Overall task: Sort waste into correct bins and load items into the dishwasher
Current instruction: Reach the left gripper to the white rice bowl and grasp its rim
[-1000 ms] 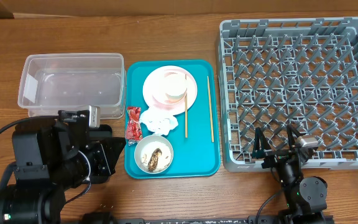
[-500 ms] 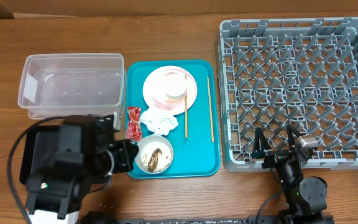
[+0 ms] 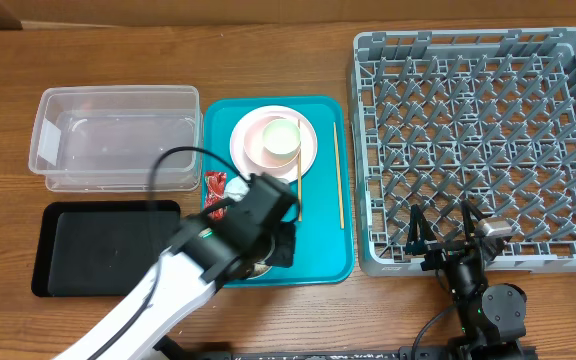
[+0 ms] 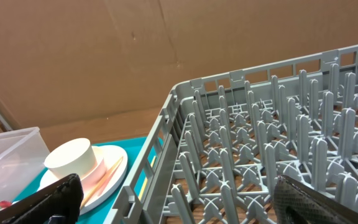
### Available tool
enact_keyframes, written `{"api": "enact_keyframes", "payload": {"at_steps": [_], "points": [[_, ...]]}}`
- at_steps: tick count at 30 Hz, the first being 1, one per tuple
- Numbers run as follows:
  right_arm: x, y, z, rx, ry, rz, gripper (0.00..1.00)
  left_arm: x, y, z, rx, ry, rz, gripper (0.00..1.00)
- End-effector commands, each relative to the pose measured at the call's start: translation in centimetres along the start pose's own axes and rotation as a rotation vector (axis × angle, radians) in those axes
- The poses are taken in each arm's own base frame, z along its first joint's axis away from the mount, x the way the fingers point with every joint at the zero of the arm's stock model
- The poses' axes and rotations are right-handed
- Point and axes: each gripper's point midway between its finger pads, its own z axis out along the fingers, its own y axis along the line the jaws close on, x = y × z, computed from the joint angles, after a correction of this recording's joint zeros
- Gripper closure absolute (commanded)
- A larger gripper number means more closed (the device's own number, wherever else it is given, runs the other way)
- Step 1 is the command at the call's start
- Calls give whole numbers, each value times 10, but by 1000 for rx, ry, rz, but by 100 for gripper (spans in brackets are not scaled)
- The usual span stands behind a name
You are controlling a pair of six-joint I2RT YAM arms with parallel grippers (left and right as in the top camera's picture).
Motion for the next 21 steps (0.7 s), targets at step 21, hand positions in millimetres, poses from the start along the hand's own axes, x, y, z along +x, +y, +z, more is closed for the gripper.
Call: {"api": "enact_keyframes", "payload": {"at_steps": [21], "points": [[0,-1,0,1,-11,-4,0,28,32,95,-238,255,-12,72]]}}
